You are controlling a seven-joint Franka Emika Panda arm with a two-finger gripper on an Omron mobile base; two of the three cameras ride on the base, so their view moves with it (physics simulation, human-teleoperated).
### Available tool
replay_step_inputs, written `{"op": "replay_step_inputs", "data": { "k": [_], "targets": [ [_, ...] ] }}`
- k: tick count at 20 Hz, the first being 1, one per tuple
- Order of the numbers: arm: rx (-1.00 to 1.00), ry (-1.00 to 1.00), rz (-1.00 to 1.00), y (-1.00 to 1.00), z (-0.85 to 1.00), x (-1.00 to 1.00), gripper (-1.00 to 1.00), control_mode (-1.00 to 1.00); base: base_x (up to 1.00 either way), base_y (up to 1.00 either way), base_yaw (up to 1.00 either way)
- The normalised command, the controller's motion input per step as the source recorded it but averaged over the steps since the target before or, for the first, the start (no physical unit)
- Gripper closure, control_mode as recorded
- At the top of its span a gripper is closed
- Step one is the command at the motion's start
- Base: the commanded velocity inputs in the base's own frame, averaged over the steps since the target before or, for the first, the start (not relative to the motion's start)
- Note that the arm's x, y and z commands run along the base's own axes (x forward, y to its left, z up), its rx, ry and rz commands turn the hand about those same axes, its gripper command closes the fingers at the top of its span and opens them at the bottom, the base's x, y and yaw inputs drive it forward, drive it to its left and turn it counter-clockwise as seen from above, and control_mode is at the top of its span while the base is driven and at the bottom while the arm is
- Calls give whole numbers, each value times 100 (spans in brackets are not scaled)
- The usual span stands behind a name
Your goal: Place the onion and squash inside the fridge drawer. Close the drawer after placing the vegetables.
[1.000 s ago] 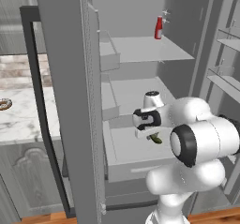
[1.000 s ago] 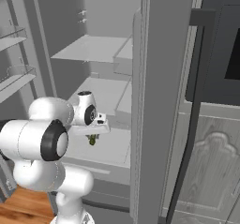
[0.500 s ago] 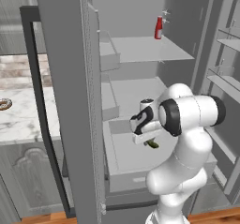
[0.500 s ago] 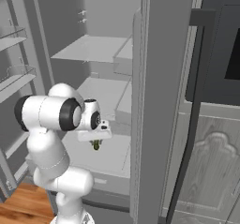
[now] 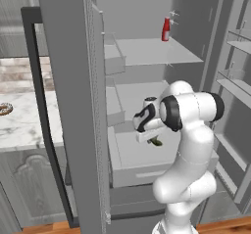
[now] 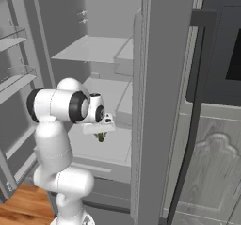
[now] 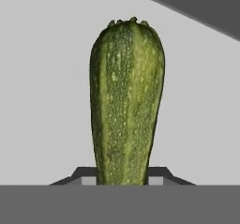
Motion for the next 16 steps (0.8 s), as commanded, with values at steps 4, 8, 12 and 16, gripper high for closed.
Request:
{"op": "replay_step_inputs", "data": {
  "k": [4,8,12,16],
  "targets": [
    [0,-6,1,0,-2,-39,-100,-100,0,0,0],
    [0,-9,0,0,21,-49,-100,-100,0,0,0],
    [-1,-4,-1,0,67,-2,-100,-100,0,0,0],
    [0,-2,0,-1,9,-81,-100,-100,0,0,0]
  ]
}}
